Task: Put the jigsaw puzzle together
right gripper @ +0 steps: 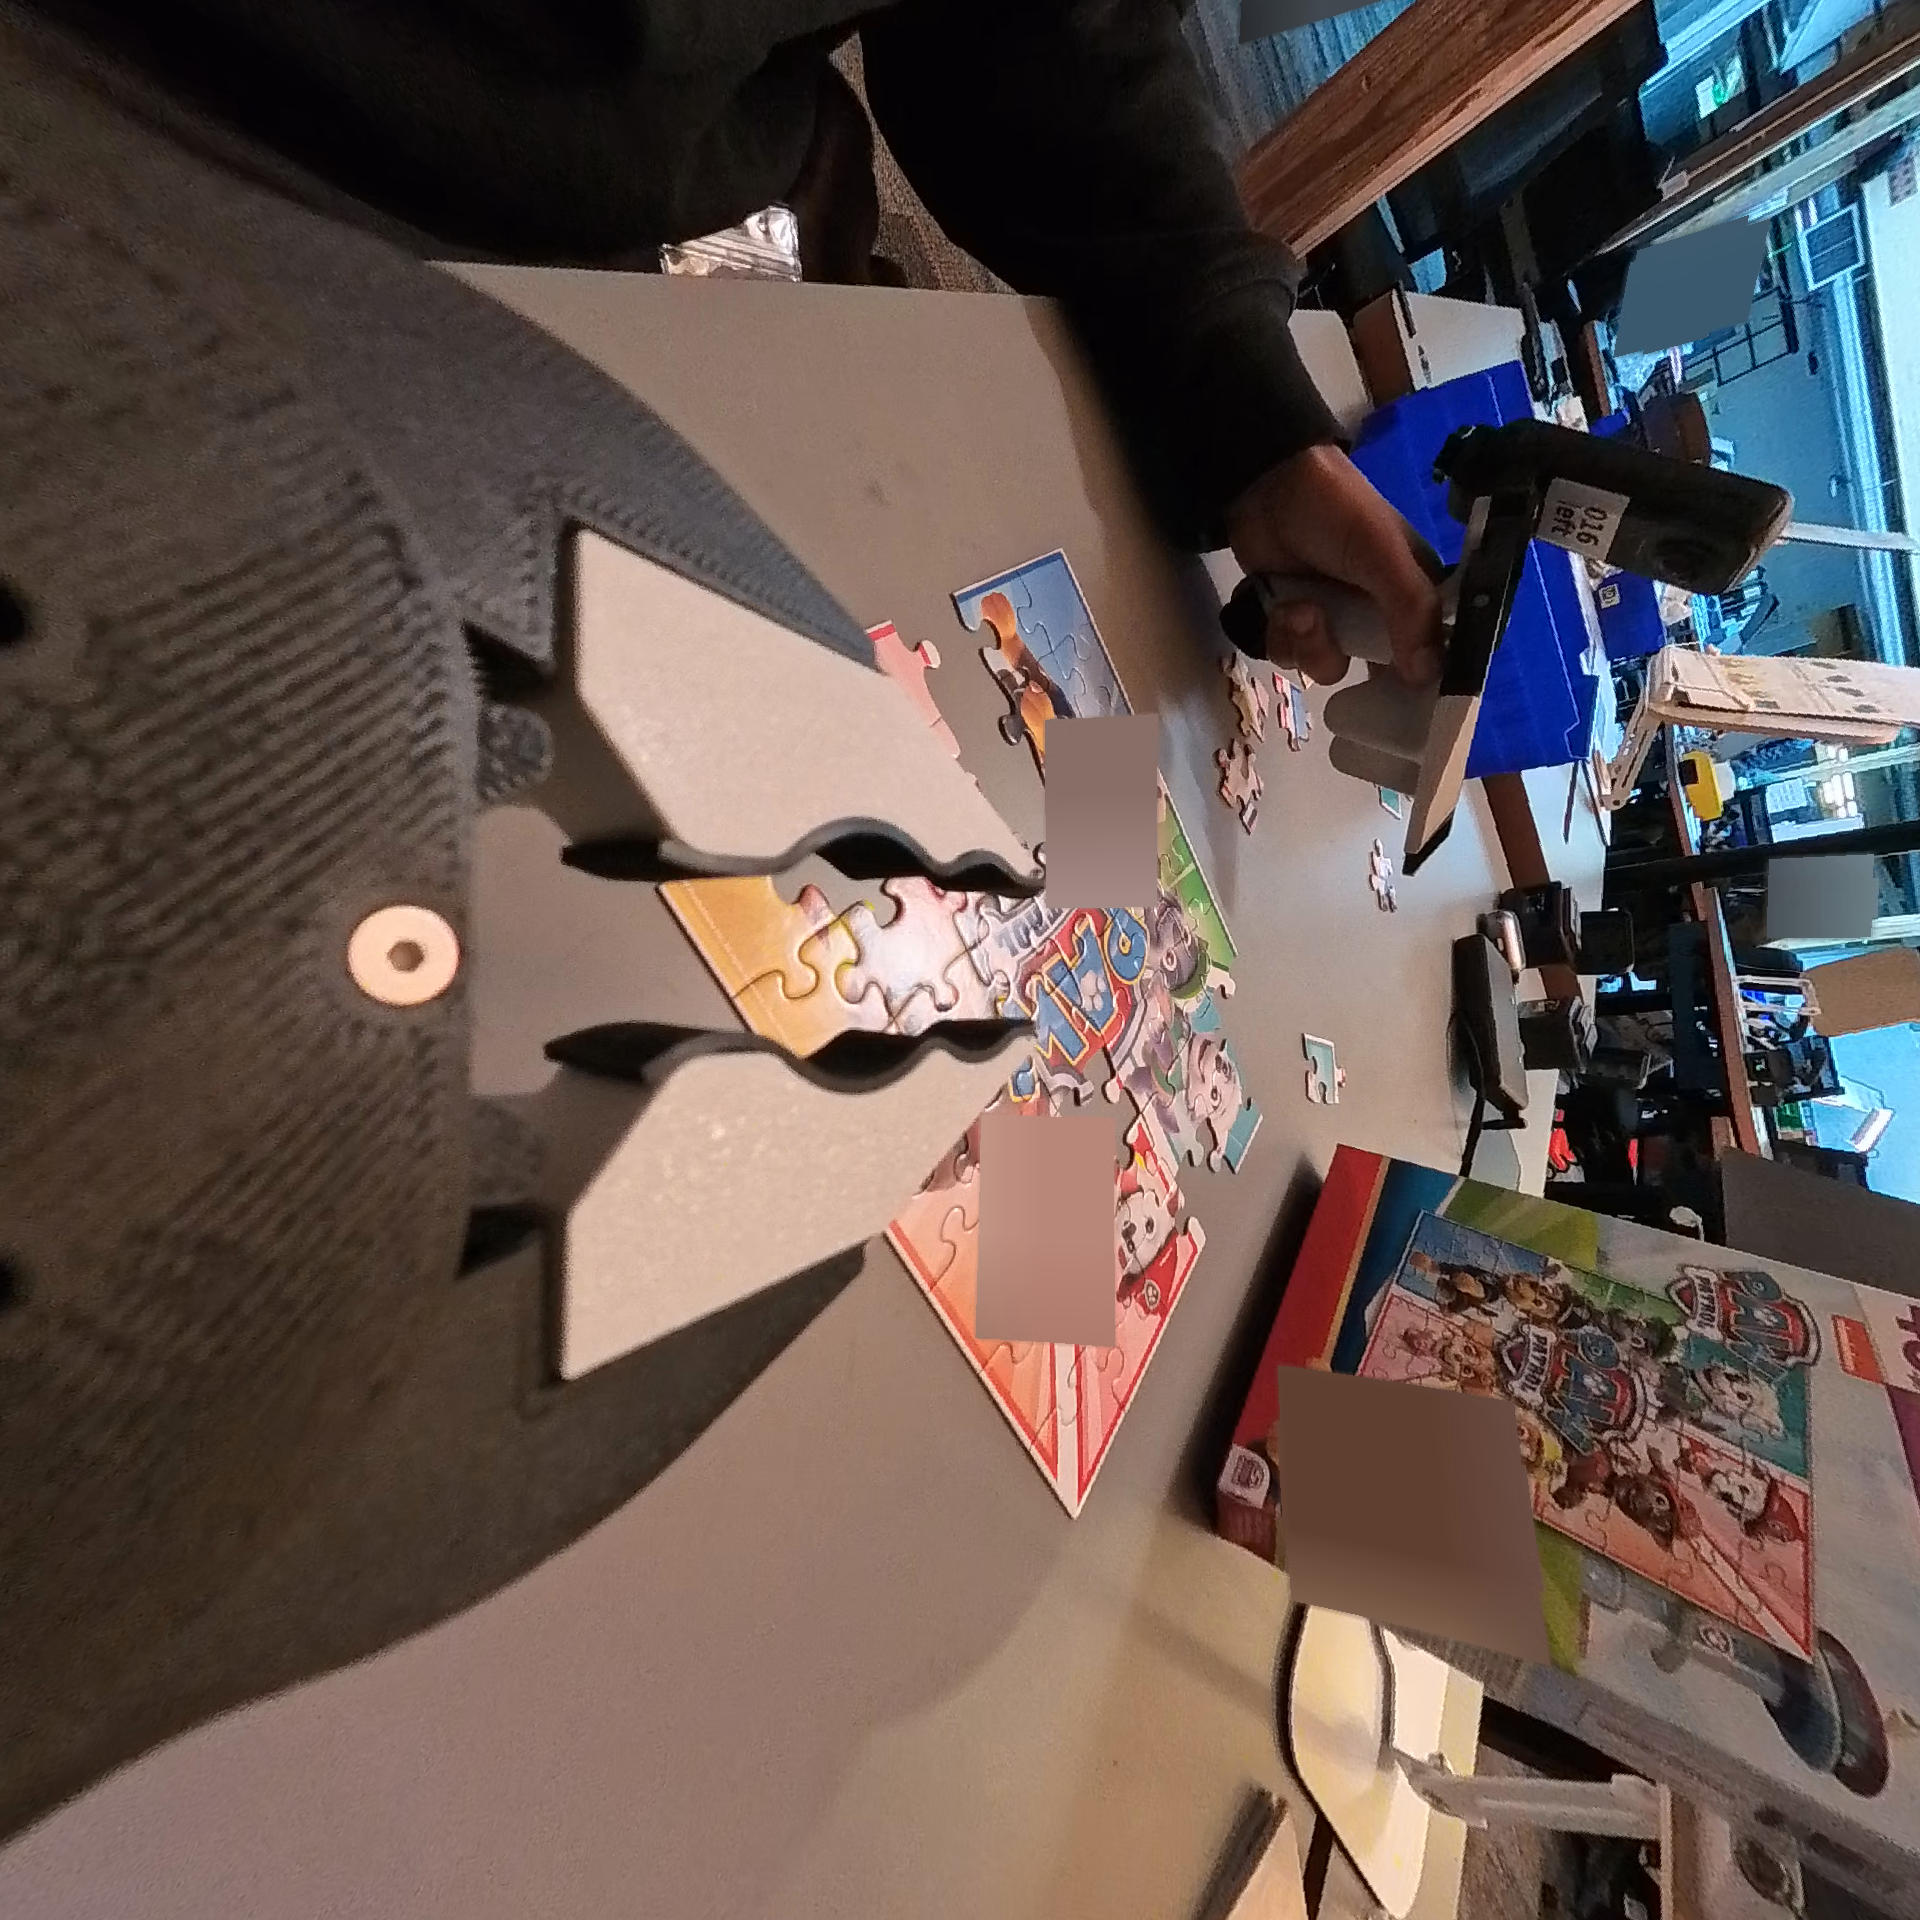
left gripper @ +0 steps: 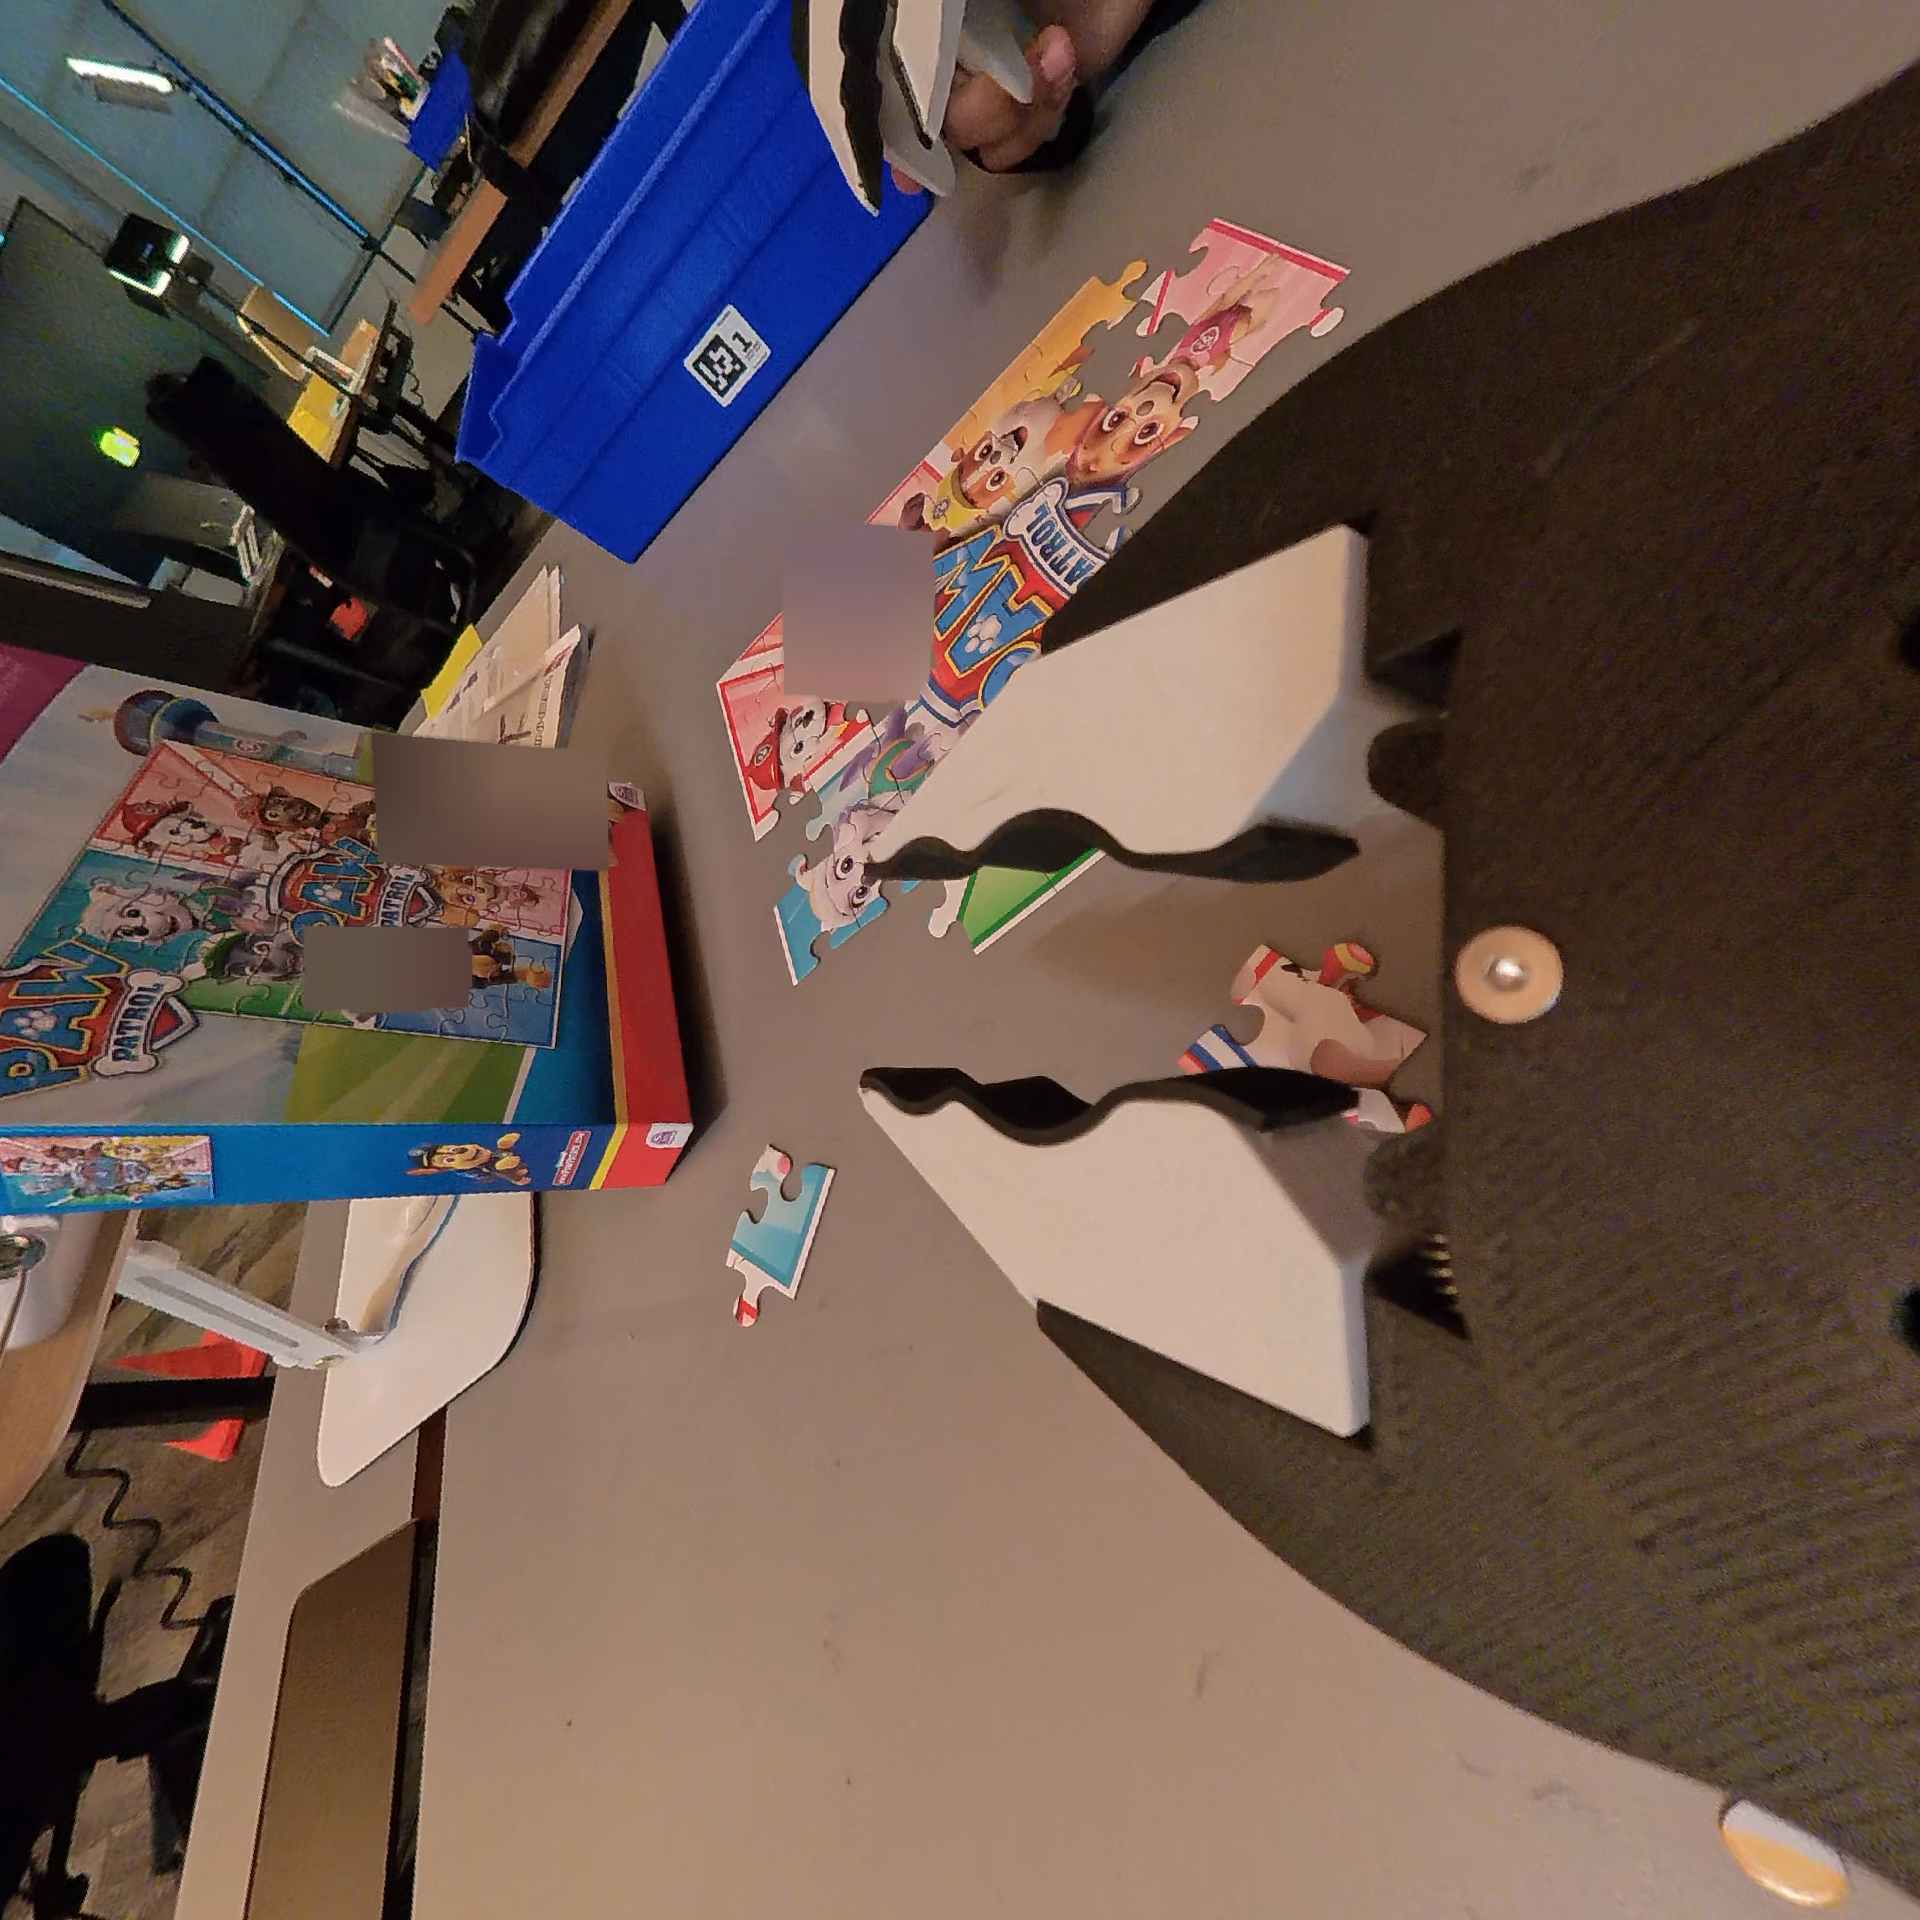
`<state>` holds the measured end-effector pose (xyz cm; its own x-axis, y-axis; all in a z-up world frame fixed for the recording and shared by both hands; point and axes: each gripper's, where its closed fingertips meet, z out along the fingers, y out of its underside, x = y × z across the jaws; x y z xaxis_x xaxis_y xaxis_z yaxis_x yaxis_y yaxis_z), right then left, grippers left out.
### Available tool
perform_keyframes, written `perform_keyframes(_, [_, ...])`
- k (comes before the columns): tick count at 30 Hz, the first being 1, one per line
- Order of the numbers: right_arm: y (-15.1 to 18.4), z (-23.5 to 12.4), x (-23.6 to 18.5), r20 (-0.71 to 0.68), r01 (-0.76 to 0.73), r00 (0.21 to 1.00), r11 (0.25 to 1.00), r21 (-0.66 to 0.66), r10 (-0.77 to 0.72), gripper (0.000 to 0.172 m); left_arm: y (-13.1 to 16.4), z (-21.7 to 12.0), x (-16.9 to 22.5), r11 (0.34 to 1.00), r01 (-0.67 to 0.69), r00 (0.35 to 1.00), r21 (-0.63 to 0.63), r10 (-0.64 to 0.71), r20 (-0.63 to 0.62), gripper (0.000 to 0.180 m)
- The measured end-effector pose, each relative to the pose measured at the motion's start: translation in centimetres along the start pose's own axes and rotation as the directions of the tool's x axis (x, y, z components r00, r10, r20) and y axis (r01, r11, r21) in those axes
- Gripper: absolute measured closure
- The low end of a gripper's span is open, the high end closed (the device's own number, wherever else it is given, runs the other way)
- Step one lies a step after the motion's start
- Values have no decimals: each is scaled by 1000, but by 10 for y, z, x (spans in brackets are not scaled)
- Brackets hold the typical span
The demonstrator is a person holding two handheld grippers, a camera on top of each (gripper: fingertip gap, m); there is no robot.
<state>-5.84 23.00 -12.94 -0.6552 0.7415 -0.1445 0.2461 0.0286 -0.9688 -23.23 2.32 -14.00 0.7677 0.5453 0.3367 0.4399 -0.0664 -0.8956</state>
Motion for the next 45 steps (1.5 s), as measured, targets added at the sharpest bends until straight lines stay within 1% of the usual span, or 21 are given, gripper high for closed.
perform_keyframes(45, [1, 1, 0, -5, 5, 1000, 1000, -11, -5, 149, -3, -1, 0, 1000, 8, 1000, 18, -8, -8, 145])
